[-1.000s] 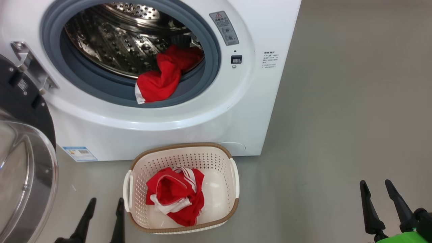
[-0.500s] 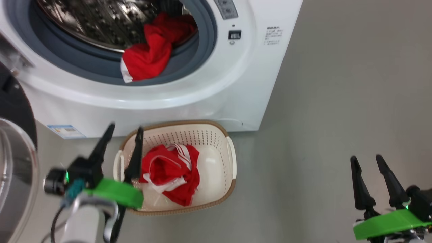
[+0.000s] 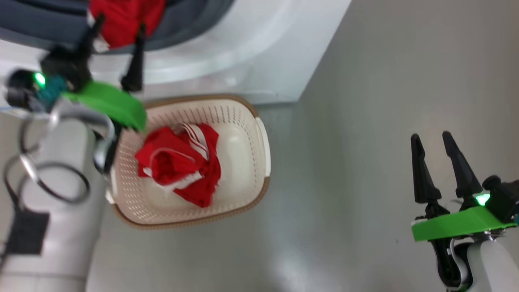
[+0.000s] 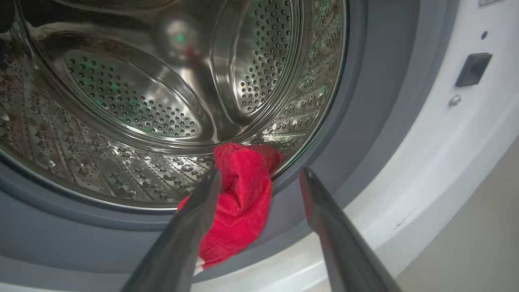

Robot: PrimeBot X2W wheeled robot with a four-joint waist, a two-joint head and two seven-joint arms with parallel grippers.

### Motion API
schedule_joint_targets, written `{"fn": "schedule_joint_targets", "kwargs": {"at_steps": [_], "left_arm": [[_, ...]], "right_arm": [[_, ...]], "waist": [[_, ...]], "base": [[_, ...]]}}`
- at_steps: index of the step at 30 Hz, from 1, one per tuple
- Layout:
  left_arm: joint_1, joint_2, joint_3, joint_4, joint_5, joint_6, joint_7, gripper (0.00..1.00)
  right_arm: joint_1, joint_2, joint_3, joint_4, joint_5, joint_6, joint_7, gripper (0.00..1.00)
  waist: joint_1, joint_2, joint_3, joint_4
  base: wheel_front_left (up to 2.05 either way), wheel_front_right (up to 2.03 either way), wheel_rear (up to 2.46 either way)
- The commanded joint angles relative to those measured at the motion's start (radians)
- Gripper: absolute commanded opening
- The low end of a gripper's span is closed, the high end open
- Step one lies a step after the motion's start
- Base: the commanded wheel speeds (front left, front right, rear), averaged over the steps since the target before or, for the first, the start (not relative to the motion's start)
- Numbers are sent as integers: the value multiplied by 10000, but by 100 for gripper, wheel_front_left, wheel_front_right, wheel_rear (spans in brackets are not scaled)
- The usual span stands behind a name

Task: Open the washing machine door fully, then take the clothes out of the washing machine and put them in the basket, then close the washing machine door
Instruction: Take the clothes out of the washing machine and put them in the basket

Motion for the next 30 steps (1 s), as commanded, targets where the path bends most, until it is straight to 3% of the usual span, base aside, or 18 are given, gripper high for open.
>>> {"fn": "schedule_joint_targets", "kwargs": {"at_steps": [1,12,23,26,30], "left_arm": [[-553,497,260,249,-198,-54,-78,100],[-2794,1043,72,2550,-234,-55,-78,100],[-3886,1497,-306,3417,-148,-55,-78,100],[-3996,1506,-304,3329,-124,-55,-78,2],[-3892,1433,-106,2771,-222,-55,-78,0]], "right_arm": [[-161,-16,205,-276,42,46,-63,100],[-550,73,301,-384,130,46,-63,100],[-724,94,512,-408,359,46,-63,100],[-754,95,504,-420,388,46,-63,100],[-809,96,486,-418,407,46,-63,100]], "waist": [[0,-1,970,-512],[0,-1,1817,-1146],[0,-1,2241,-1601],[0,-1,2284,-1617],[0,-1,2282,-1546]], "base": [[0,0,0],[0,0,0],[0,0,0],[0,0,0],[0,0,0]]}}
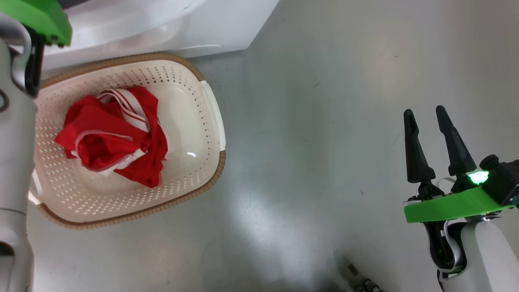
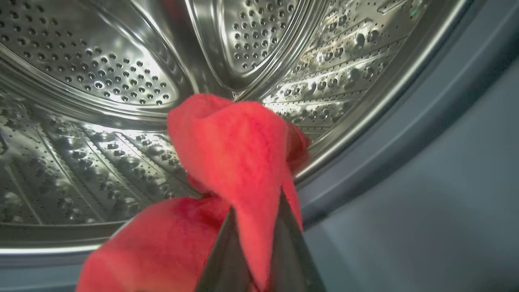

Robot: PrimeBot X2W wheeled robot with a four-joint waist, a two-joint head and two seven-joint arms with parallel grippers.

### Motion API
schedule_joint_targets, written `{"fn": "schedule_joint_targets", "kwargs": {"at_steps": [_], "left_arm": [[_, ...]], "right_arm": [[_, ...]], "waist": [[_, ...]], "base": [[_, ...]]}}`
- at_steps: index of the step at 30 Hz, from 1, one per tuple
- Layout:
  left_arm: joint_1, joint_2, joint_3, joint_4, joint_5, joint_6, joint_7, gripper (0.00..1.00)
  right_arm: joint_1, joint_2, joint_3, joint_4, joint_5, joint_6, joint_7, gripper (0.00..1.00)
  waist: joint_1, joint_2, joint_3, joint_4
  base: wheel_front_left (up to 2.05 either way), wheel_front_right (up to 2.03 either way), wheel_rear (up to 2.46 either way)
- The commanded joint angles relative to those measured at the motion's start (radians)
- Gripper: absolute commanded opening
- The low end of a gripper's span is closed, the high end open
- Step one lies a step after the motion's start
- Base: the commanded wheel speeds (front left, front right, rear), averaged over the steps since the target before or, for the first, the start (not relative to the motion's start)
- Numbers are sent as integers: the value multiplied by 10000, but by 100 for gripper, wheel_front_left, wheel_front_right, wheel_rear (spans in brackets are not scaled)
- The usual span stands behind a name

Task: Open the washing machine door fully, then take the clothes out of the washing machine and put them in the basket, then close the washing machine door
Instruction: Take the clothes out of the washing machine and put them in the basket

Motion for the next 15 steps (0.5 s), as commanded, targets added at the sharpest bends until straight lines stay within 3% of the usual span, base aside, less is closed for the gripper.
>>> {"fn": "schedule_joint_targets", "kwargs": {"at_steps": [1,15], "left_arm": [[76,378,203,-503,1,-55,-78,0],[2606,-310,1888,-3891,76,227,-78,0]], "right_arm": [[29,-39,172,-213,210,46,-63,100],[264,-38,-139,-132,-61,46,-63,100]], "waist": [[0,-1,-25,72],[0,-1,-953,937]], "base": [[0,0,0],[0,0,0]]}}
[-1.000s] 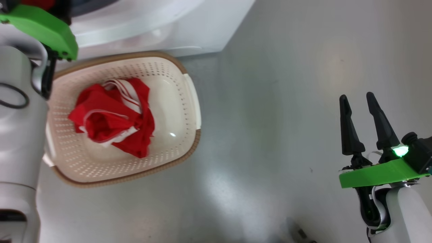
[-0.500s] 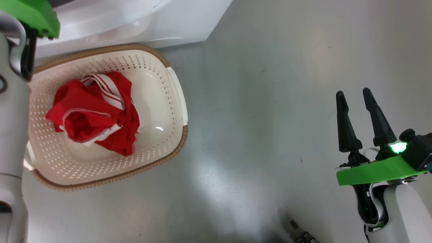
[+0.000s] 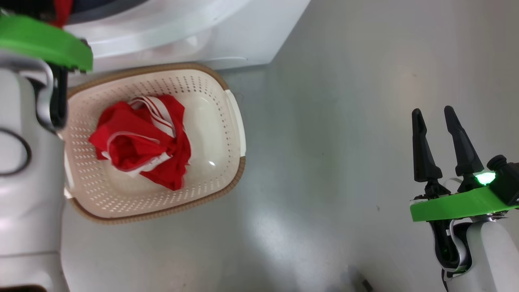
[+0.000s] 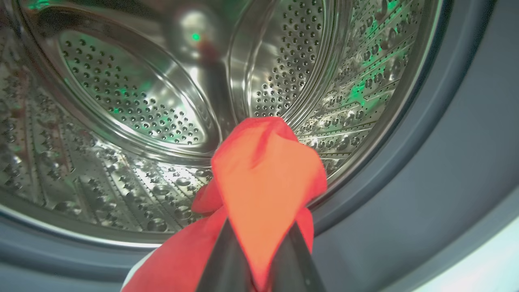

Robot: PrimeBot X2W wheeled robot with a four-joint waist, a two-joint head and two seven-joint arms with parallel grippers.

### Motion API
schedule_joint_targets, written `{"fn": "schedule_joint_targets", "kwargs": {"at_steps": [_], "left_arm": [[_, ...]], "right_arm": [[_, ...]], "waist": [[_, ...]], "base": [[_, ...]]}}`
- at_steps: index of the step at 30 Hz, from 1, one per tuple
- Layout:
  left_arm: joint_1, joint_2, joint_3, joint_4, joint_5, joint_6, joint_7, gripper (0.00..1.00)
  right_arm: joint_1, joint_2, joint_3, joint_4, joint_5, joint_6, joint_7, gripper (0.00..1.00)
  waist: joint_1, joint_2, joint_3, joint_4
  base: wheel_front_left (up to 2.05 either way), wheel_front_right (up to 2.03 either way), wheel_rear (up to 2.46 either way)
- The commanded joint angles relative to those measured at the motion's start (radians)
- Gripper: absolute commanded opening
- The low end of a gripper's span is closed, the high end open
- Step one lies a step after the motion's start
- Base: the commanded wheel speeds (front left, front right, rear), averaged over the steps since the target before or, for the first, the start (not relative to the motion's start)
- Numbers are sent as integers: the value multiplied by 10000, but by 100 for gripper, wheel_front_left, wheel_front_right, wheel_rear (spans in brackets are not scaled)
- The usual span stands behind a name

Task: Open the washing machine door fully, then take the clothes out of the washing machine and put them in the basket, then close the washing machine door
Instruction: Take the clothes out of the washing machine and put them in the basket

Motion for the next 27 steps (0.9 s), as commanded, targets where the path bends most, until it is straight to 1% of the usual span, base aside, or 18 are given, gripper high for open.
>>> {"fn": "schedule_joint_targets", "kwargs": {"at_steps": [1,4,5,11,18,27], "left_arm": [[605,245,451,-725,113,60,-78,0],[1306,54,749,-1374,283,2,-78,0],[1306,54,749,-1374,283,2,-78,0],[2614,-426,1157,-2612,568,-108,-78,0],[3835,-844,1324,-4065,721,-180,-78,0],[5012,-1150,1367,-6267,695,-202,-78,0]], "right_arm": [[262,-46,131,-159,-61,46,-63,100],[353,-46,87,-136,-162,46,-63,100],[353,-46,87,-136,-162,46,-63,100],[581,-131,-28,-87,-264,46,-63,100],[797,-273,-73,-67,-305,46,-63,100],[884,-401,-96,-53,-291,46,-63,100]], "waist": [[0,0,-463,331],[0,0,-768,494],[0,0,-768,494],[0,0,-1317,904],[0,0,-1695,1328],[0,0,-1845,1532]], "base": [[0,0,0],[0,0,0],[0,0,0],[0,0,0],[0,0,0],[0,0,0]]}}
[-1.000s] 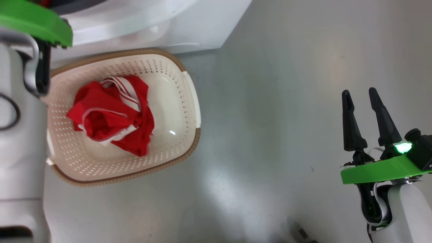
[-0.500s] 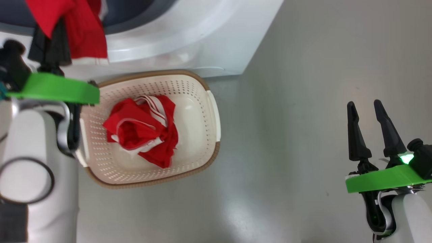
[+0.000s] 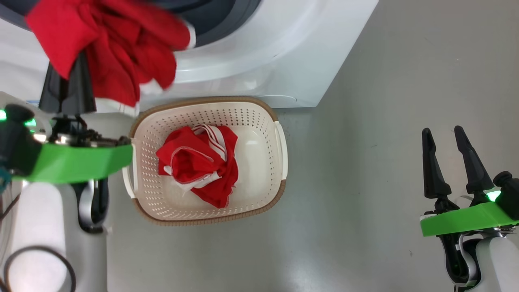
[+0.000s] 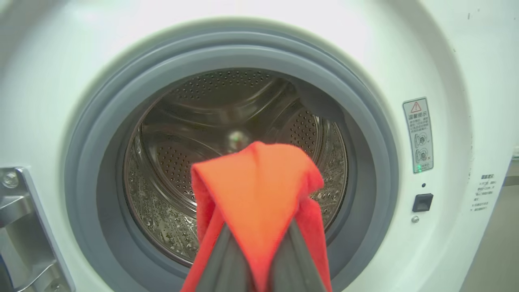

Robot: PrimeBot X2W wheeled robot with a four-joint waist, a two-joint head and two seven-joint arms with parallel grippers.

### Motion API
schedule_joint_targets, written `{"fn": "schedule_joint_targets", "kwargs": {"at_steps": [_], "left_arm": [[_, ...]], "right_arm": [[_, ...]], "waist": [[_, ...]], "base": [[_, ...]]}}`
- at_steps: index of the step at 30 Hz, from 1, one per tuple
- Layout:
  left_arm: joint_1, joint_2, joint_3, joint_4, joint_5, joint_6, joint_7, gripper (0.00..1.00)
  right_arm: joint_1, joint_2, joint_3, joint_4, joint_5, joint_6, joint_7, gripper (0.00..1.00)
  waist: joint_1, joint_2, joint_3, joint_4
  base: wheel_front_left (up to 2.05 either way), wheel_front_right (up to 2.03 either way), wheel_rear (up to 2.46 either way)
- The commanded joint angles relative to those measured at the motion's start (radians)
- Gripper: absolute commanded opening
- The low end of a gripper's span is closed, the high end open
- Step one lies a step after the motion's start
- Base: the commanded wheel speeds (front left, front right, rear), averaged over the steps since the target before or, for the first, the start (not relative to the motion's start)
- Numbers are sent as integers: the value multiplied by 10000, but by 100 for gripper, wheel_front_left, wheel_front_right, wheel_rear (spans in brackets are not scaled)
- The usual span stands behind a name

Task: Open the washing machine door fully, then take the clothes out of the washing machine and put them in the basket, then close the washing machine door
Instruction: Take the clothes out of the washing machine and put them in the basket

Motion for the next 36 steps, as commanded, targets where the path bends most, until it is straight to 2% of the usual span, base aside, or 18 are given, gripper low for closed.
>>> {"fn": "schedule_joint_targets", "kwargs": {"at_steps": [1,7,15,23,28,36], "left_arm": [[341,201,199,-607,64,-61,-76,0],[987,140,-233,-1222,17,-63,-76,0],[1462,127,-434,-62,-406,-58,-76,0],[1255,125,-951,1641,-424,-62,-76,0],[674,140,-1262,3340,-273,-63,-76,0],[-223,483,-1637,5617,-215,-64,-76,0]], "right_arm": [[247,-126,198,-206,-86,46,-63,100],[229,-130,208,-242,-88,46,-63,100],[22,-71,286,-309,-79,46,-63,100],[-234,6,232,-437,-71,46,-63,100],[-463,60,204,-525,-63,46,-63,100],[-712,144,255,-610,-67,46,-63,100]], "waist": [[0,-1,-8,26],[0,-1,92,5],[0,-1,495,-170],[0,-1,1220,-334],[0,-1,1813,-504],[0,-1,2461,-807]], "base": [[0,0,0],[0,0,0],[0,0,0],[0,0,0],[0,0,0],[0,0,0]]}}
